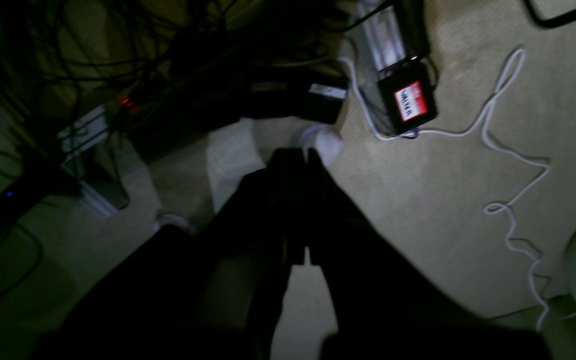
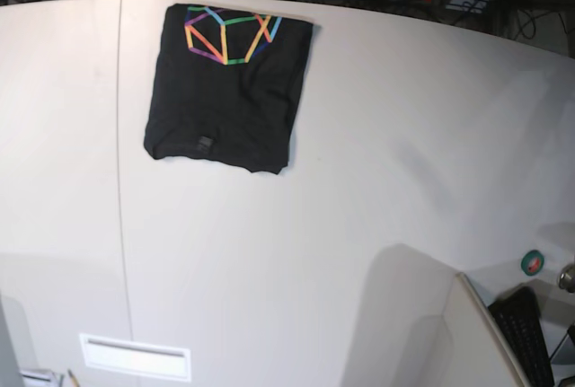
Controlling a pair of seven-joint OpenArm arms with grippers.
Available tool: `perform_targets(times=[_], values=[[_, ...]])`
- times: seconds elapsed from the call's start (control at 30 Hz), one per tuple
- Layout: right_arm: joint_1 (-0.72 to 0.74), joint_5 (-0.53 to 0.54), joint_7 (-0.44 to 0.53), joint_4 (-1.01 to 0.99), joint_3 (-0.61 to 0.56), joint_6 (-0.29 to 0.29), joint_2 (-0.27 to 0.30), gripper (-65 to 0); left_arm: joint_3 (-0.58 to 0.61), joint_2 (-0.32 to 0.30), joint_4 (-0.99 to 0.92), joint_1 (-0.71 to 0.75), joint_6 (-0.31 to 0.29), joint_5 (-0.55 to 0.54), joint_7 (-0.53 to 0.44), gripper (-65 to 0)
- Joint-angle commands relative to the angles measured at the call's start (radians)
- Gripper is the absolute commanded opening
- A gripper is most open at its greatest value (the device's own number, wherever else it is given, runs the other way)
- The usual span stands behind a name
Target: Layout the t-shirt on the table in an organized manner, then fold the t-shirt properly
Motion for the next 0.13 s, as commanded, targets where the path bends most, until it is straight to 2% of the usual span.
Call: perform_targets(times=[0.0, 0.1], values=[[-0.009, 0.003, 0.004, 0.000, 0.000, 0.007, 0.004, -65.0, 0.005, -0.001, 0.001, 0.008, 0.000, 0.006, -0.002, -65.0], [-0.015, 0.003, 0.005, 0.000, 0.000, 0.007, 0.002, -65.0, 0.002, -0.002, 0.004, 0.004, 0.000, 0.003, -0.005, -65.0]])
